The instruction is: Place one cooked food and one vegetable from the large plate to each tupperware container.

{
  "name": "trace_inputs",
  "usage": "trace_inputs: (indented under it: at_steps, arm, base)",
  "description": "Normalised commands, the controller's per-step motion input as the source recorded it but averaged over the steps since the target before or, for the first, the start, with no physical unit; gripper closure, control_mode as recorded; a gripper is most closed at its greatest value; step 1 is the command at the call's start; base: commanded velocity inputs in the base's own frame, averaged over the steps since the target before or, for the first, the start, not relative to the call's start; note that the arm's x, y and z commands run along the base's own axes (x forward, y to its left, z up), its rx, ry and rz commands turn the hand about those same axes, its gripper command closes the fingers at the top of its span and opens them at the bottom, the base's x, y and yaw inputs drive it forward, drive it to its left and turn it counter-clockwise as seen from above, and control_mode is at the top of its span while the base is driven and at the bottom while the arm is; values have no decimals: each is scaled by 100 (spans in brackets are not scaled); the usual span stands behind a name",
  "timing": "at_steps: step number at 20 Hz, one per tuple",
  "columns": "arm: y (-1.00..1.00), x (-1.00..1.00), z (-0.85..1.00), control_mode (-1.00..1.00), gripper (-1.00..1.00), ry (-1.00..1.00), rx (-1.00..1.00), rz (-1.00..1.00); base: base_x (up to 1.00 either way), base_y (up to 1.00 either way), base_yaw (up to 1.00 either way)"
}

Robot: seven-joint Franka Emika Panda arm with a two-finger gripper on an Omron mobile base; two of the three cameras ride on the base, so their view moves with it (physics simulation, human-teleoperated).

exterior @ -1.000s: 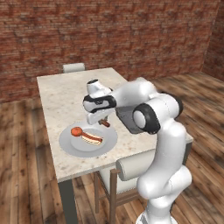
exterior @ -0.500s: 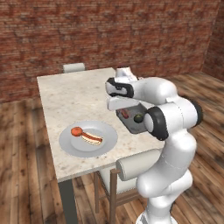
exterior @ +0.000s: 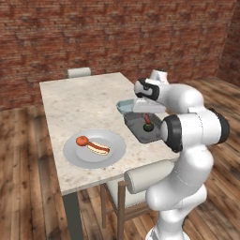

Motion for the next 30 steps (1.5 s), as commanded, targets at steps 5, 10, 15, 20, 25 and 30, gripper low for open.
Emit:
trace_inputs:
  at_steps: [5,10,15,20,25,30]
  arm:
    - [0,1,-4,-100,100,-9,-13,13]
    - [0,0,-5,-100,100,-4,-15,10]
    - [-7,9,-10,-100,100,5,-11,5]
    - [-11,39,-23,-100,100,7,-2,0]
    - [-5,22,-10,-100,100,4,1,0]
    - [0,6,-18,-100,100,1,1,0]
  base:
    - [0,0,0]
    - [0,0,0]
    - [0,0,0]
    - [0,0,0]
    - [0,0,0]
    - [0,0,0]
